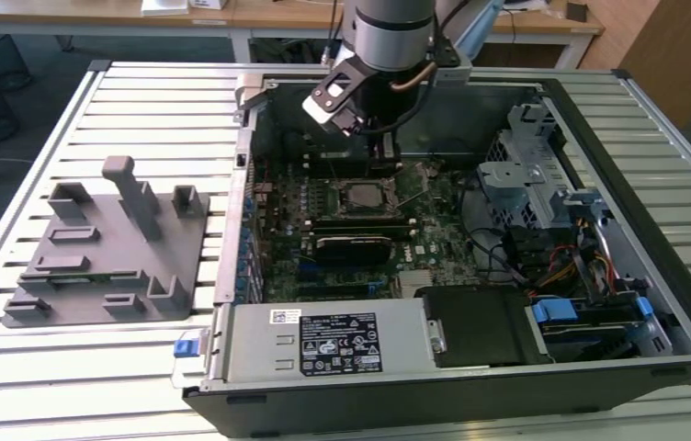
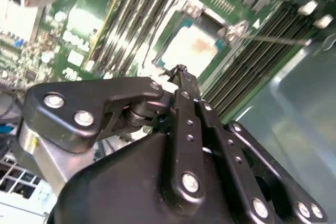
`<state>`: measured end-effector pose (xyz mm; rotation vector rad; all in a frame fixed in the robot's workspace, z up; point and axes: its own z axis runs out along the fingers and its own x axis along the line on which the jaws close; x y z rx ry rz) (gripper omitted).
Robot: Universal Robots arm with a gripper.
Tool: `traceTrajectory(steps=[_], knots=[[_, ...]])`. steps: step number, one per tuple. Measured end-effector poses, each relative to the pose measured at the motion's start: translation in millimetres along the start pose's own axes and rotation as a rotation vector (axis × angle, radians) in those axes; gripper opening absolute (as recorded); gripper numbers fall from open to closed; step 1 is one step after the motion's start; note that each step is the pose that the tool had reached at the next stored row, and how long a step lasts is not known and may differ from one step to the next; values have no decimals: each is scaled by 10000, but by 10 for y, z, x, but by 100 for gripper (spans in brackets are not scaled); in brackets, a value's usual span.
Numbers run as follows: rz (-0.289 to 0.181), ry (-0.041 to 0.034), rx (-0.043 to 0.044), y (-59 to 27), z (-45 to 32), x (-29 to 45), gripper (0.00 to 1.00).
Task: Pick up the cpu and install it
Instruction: 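Close the cpu cover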
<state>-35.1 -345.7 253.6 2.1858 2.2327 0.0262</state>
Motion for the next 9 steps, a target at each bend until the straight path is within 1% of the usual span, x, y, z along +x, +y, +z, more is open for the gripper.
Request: traceTrajectory(steps=[4, 6, 9], knots=[[-3, 2, 16, 174, 5, -4, 11], [-2, -2, 22, 201, 1, -5, 11], [0, 1, 26, 204, -71, -4, 11]])
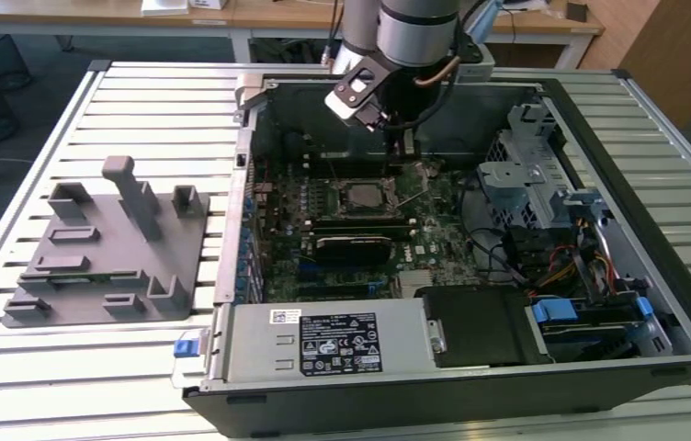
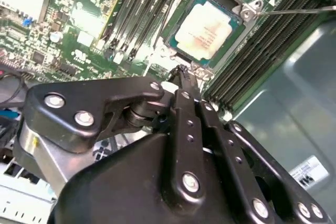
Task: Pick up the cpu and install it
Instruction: 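Close the cpu cover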
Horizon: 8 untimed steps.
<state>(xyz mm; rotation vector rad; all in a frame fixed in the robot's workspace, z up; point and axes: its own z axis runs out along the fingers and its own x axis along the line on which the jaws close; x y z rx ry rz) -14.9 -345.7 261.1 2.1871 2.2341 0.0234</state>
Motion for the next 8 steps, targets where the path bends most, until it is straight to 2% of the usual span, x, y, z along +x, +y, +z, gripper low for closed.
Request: traceTrajectory(steps=[2, 8], knots=[[-2, 4, 2, 16, -24, 0, 11], [-2, 2, 16, 275, -17, -4, 11]])
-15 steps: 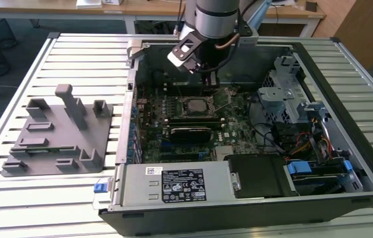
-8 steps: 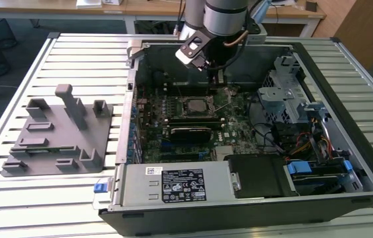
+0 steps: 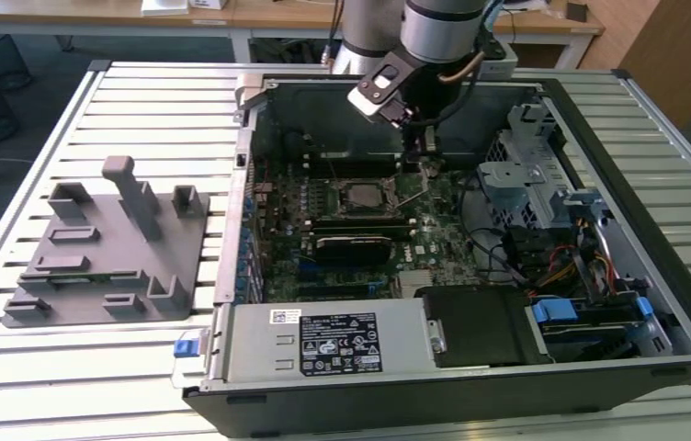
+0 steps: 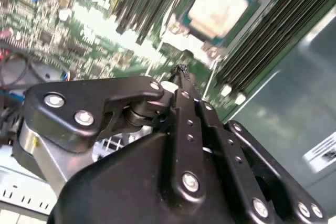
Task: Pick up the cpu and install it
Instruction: 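Close the cpu cover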
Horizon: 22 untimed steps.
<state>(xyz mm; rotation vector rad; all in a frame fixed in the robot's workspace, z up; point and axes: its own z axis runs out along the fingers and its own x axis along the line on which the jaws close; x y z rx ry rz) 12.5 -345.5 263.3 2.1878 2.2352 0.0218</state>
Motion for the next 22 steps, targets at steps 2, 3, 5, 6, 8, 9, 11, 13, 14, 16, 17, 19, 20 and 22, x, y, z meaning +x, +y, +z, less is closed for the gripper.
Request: traceTrajectory(steps=[2, 3, 5, 6, 8, 9, 11, 13, 14, 16, 17, 19, 20, 22], knots=[[1, 2, 14, 84, 5, -1, 11], [-3, 3, 22, 116, 7, -1, 11], [-12, 4, 30, 162, 10, -2, 11], [-28, 4, 31, 180, 12, -2, 11], [-166, 6, 32, 263, 32, 17, 11], [-171, 7, 31, 283, 40, 39, 11], [-172, 5, 33, 312, 51, 64, 11], [-172, 10, 51, 355, 70, 75, 11], [-172, 8, 63, 376, 79, 77, 11], [-172, 7, 90, 419, 100, 80, 11], [-172, 8, 101, 437, 110, 82, 11], [-172, 9, 117, 469, 131, 84, 11], [-172, 10, 123, 479, 142, 85, 11], [-172, 9, 128, 482, 172, 85, 11]])
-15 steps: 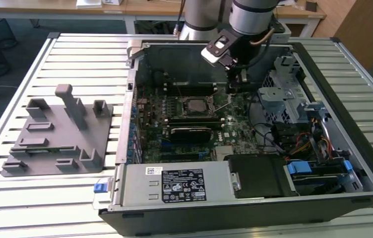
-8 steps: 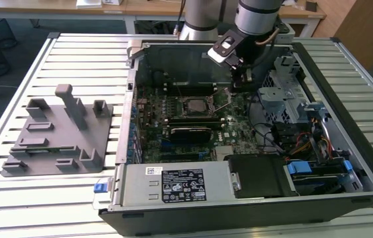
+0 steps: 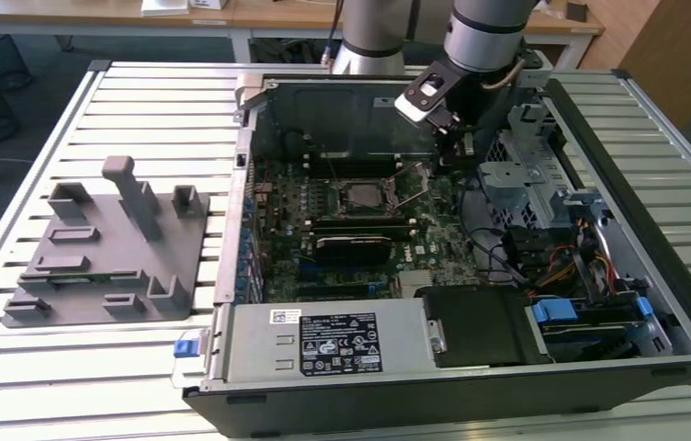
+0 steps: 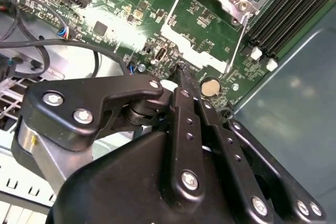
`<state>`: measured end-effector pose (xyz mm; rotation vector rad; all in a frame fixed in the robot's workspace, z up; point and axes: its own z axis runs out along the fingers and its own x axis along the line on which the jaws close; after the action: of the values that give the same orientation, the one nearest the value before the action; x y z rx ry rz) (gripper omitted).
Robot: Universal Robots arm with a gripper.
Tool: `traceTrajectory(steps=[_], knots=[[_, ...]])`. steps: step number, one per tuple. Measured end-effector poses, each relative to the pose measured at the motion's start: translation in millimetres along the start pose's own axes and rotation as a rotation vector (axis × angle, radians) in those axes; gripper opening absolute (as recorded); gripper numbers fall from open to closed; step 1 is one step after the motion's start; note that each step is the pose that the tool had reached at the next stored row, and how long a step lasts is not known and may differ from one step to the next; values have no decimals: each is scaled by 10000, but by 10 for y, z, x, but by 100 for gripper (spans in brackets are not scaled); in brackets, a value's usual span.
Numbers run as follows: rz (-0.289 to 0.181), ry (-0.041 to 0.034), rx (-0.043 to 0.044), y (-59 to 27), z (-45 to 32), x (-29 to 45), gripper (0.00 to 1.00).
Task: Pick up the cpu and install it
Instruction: 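Close the cpu cover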
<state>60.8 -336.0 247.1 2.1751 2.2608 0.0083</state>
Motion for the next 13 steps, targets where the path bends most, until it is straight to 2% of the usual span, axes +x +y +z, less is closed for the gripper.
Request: traceTrajectory(steps=[6, 13], knots=[[-2, 1, 2, -6, 73, 0, 11], [-2, 14, 1, -122, 77, 5, 11]])
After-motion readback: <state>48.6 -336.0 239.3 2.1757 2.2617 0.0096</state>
